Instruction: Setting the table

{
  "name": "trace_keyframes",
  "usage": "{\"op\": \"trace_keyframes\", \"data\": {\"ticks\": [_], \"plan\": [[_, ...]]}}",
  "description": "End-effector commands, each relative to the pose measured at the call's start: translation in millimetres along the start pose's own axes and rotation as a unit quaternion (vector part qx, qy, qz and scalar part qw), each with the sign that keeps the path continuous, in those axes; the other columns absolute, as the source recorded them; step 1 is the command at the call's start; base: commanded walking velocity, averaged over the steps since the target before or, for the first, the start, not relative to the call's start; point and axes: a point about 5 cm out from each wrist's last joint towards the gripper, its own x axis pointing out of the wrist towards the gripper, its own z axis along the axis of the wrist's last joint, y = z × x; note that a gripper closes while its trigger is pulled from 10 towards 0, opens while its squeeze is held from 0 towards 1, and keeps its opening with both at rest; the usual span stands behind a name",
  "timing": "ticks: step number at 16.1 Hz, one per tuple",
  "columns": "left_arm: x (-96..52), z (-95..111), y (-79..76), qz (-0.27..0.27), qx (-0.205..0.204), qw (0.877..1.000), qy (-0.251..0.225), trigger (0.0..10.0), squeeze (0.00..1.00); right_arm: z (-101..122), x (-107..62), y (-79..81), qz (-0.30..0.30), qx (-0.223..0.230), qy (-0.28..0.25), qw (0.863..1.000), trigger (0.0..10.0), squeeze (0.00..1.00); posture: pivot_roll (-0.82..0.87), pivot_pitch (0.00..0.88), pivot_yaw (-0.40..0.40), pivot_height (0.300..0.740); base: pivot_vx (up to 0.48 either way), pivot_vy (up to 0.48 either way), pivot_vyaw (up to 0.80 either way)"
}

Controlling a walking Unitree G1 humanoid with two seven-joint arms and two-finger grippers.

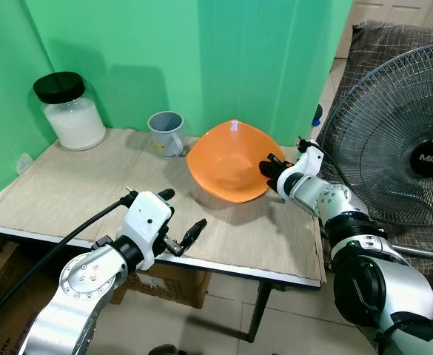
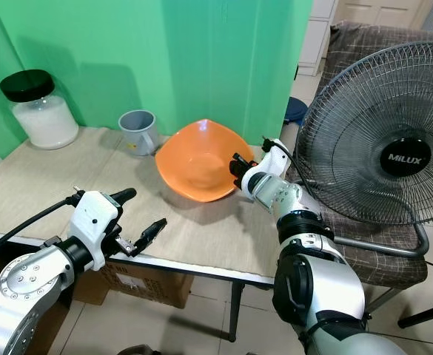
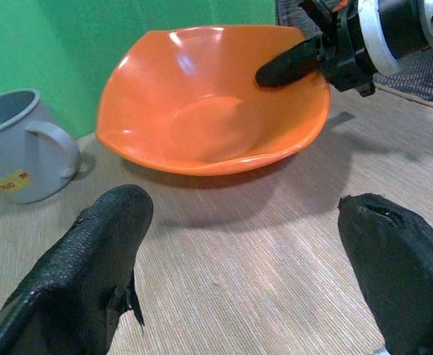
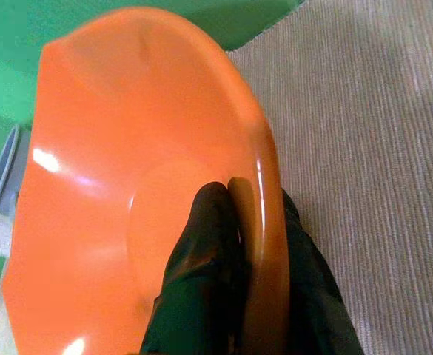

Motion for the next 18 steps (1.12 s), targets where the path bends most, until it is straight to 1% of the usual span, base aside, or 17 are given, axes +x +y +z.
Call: {"op": "trace_keyframes", "data": {"ticks": [1,2,3,4,5,6,7,8,9,10,11,12,13,14,15,16,18], "plan": [[0.3,4,2.9,0.006,0.008,1.000,-0.008,10.0,0.00,18,-8.1,3.9,0.028,-0.015,-0.049,0.998,0.0,0.00,0.06,0.000,0.015,0.740,0.000,0.000,0.00],[-1.4,6,4.1,0.013,0.005,1.000,-0.015,10.0,0.00,24,-13.6,5.7,0.039,-0.028,-0.065,0.997,0.0,0.00,0.06,0.000,0.013,0.740,0.000,0.000,0.00],[-4.4,11,4.6,0.022,-0.001,0.999,-0.025,10.0,0.00,33,-26.7,9.2,0.061,-0.055,-0.096,0.992,0.0,0.00,0.06,0.000,0.005,0.740,0.000,0.000,0.00],[-5.8,13,4.5,0.027,-0.005,0.999,-0.031,10.0,0.00,38,-35.1,11.3,0.071,-0.068,-0.118,0.988,0.0,0.00,0.06,0.000,0.005,0.740,0.000,0.000,0.00],[-9.3,20,4.0,0.037,-0.018,0.998,-0.050,10.0,0.00,50,-59.3,17.0,0.092,-0.104,-0.173,0.975,0.0,0.00,0.06,0.000,0.005,0.740,0.000,0.000,0.00],[-10.0,22,3.8,0.040,-0.020,0.997,-0.055,10.0,0.00,53,-66.4,18.7,0.098,-0.112,-0.187,0.971,0.0,0.00,0.06,0.000,0.005,0.740,0.000,0.000,0.00],[-11.2,27,5.0,0.057,-0.029,0.996,-0.069,10.0,0.00,60,-91.3,26.8,0.112,-0.155,-0.225,0.955,2.7,0.00,0.06,0.000,0.010,0.740,0.000,0.000,0.00],[-10.9,28,7.2,0.079,-0.028,0.994,-0.074,10.0,0.00,62,-111.7,33.5,0.113,-0.198,-0.257,0.939,10.0,0.00,0.05,0.000,0.012,0.740,0.000,0.000,0.00],[-9.8,23,11.1,0.110,-0.034,0.991,-0.060,10.0,0.00,58,-130.4,40.1,0.110,-0.241,-0.284,0.921,10.0,0.00,0.04,0.000,0.014,0.740,0.000,0.000,0.00],[-8.4,21,12.8,0.132,-0.038,0.989,-0.052,10.0,0.00,50,-140.3,42.8,0.098,-0.272,-0.289,0.912,10.0,0.00,0.04,0.000,0.015,0.740,0.000,0.000,0.00],[-7.6,22,15.0,0.150,-0.038,0.986,-0.057,10.0,0.00,42,-147.5,45.2,0.085,-0.293,-0.296,0.905,10.0,0.00,0.03,0.000,0.017,0.740,0.000,0.000,0.00],[-6.1,24,15.0,0.164,-0.036,0.984,-0.063,10.0,0.00,36,-151.2,45.0,0.080,-0.306,-0.302,0.899,10.0,0.00,0.03,0.000,0.013,0.740,0.000,0.000,-0.79],[-3.7,29,16.3,0.194,-0.035,0.978,-0.073,10.0,0.00,27,-156.9,44.9,0.071,-0.325,-0.309,0.891,10.0,0.00,0.05,0.000,0.008,0.740,0.000,0.000,-0.79],[-2.5,31,16.6,0.225,-0.031,0.970,-0.082,10.0,0.00,18,-159.8,40.5,0.047,-0.336,-0.318,0.886,10.0,0.00,0.05,0.000,0.008,0.740,0.000,0.000,-0.79],[-2.0,32,16.1,0.242,-0.039,0.965,-0.087,10.0,0.00,16,-160.5,39.1,0.025,-0.350,-0.334,0.875,10.0,0.00,0.05,0.000,0.011,0.740,0.000,0.000,-0.79],[0.2,30,9.7,0.251,-0.033,0.963,-0.094,10.0,0.00,13,-161.2,40.4,0.022,-0.326,-0.333,0.885,10.0,0.00,0.06,0.000,0.003,0.740,0.000,0.000,-0.80],[-0.1,31,8.8,0.251,-0.047,0.962,-0.101,10.0,0.00,16,-162.2,42.6,-0.004,-0.319,-0.359,0.877,10.0,0.00,0.05,0.000,0.004,0.740,0.000,0.000,-0.80]]}}
